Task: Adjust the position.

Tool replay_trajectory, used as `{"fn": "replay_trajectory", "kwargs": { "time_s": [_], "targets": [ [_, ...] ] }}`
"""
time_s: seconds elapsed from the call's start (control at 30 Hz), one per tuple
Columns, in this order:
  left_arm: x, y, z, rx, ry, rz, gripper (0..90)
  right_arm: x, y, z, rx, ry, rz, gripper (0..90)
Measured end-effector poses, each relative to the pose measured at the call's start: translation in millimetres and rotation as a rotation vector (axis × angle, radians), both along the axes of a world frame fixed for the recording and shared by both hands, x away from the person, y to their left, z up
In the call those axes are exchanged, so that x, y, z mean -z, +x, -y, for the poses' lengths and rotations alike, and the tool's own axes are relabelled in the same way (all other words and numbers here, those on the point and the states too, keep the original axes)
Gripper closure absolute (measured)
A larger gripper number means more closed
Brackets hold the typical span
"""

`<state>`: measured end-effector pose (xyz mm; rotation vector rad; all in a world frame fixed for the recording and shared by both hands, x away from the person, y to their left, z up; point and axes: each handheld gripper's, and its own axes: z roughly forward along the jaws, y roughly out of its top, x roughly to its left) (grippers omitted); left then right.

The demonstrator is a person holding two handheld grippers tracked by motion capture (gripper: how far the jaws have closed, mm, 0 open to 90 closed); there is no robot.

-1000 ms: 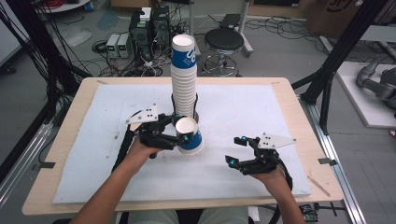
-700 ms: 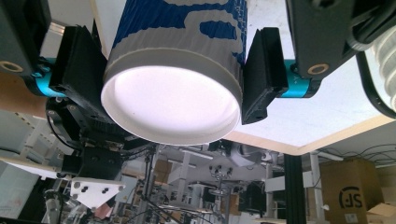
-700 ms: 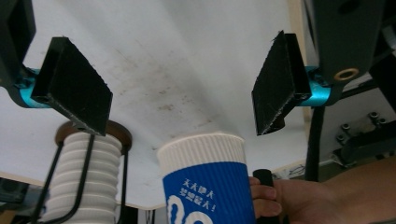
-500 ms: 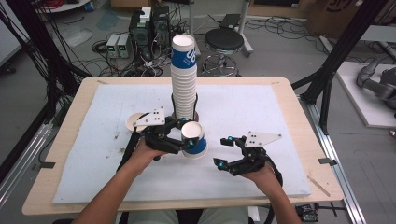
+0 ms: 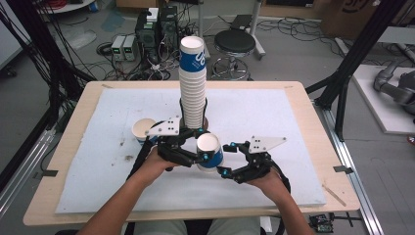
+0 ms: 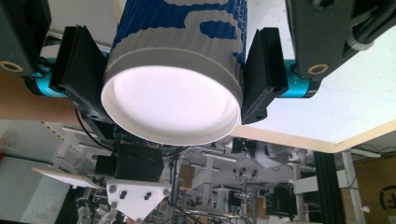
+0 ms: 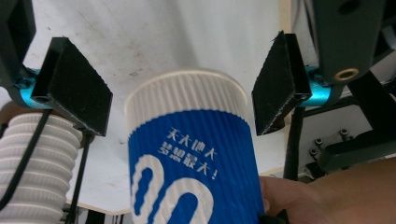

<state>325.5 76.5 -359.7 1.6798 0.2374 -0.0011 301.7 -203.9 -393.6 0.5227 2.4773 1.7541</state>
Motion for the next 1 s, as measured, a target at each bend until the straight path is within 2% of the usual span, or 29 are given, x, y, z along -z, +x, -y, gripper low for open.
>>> {"fn": "replay_trajectory", "kwargs": {
  "time_s": [0.13, 0.3, 0.5, 0.7, 0.9, 0.97, 1.0],
  "targets": [
    [-0.8, -0.8, 5.9, 0.030, 0.014, 0.008, 30.1, -2.4, -0.7, -4.2, -0.017, 0.001, -0.001, 20.6],
    [-3.2, -2.4, 9.8, 0.048, -0.006, 0.011, 30.3, -2.5, 0.1, -10.1, -0.033, -0.016, 0.012, 18.5],
    [-4.3, -2.3, 8.5, 0.056, -0.024, 0.006, 30.4, -3.4, -0.8, -9.8, -0.041, -0.011, 0.020, 19.9],
    [-2.9, -2.7, 10.3, 0.063, -0.009, 0.007, 30.9, -3.8, -2.4, -10.2, -0.064, -0.048, 0.035, 26.7],
    [-2.6, -1.9, 9.7, 0.059, -0.003, -0.007, 30.3, -7.8, -0.7, -9.2, -0.070, -0.081, 0.042, 29.4],
    [-2.3, -2.0, 10.6, 0.046, 0.021, -0.020, 25.4, -9.4, -0.5, -9.3, -0.072, -0.095, 0.047, 30.2],
    [-1.7, -1.9, 11.7, 0.030, 0.040, -0.036, 17.8, -10.3, -0.7, -9.4, -0.072, -0.107, 0.047, 30.3]
  ]
}}
